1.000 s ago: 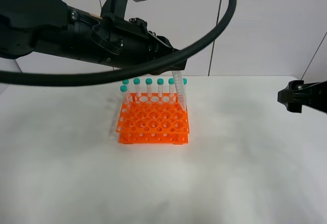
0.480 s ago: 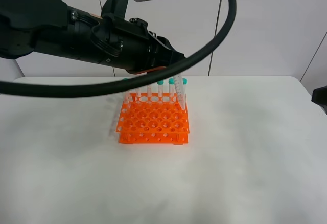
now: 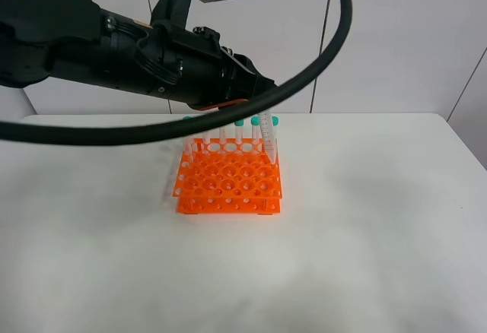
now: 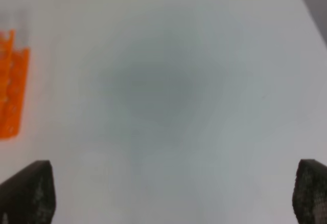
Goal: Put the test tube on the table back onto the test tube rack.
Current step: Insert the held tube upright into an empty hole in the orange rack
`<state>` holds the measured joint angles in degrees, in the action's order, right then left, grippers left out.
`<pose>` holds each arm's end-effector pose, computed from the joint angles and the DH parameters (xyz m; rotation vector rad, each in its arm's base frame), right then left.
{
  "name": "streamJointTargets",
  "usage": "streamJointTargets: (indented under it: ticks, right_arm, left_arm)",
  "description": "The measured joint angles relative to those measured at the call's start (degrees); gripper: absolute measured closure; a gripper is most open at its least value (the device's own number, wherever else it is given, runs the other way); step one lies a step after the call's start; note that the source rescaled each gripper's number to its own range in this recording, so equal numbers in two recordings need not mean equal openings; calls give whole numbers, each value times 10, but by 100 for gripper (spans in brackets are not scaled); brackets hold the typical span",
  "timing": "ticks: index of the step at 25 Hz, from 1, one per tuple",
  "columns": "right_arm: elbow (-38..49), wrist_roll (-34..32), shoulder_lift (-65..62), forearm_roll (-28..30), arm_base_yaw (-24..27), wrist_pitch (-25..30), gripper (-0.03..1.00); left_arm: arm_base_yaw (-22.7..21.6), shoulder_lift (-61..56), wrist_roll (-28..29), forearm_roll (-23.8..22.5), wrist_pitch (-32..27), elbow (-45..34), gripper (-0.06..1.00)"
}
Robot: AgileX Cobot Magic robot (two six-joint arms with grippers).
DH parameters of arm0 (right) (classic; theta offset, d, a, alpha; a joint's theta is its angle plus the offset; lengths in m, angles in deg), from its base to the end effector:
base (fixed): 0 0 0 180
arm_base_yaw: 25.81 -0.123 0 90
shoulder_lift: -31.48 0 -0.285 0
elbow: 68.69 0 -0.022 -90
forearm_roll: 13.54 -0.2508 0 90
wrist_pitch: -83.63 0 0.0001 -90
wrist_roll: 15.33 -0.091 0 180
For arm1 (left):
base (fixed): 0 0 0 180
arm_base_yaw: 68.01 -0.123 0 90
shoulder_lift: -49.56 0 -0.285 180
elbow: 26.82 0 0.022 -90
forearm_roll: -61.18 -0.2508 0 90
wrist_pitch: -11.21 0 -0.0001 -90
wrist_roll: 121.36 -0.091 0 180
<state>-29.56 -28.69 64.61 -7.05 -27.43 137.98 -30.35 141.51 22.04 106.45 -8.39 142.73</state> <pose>0.0666 -0.0065 0.3222 0.2037 2.1942 0.0075 0.2546 -0.2240 0.3360 0.7048 1.9758 -0.7257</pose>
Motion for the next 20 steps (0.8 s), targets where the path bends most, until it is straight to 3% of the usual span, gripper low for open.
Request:
streamJointTargets:
  ticks: [5,13,20]
  right_arm:
    - [0,28,-55,-30,0,22,-3]
    - [0,30,-136,27,0,75,-3]
    - [0,25,-198,31,0,87,-3]
  left_arm:
    - [0,0,0,-1,-3,0,94]
    - [0,0,0,-2,-5,0,94]
    - [0,0,-1,-2,-5,0,94]
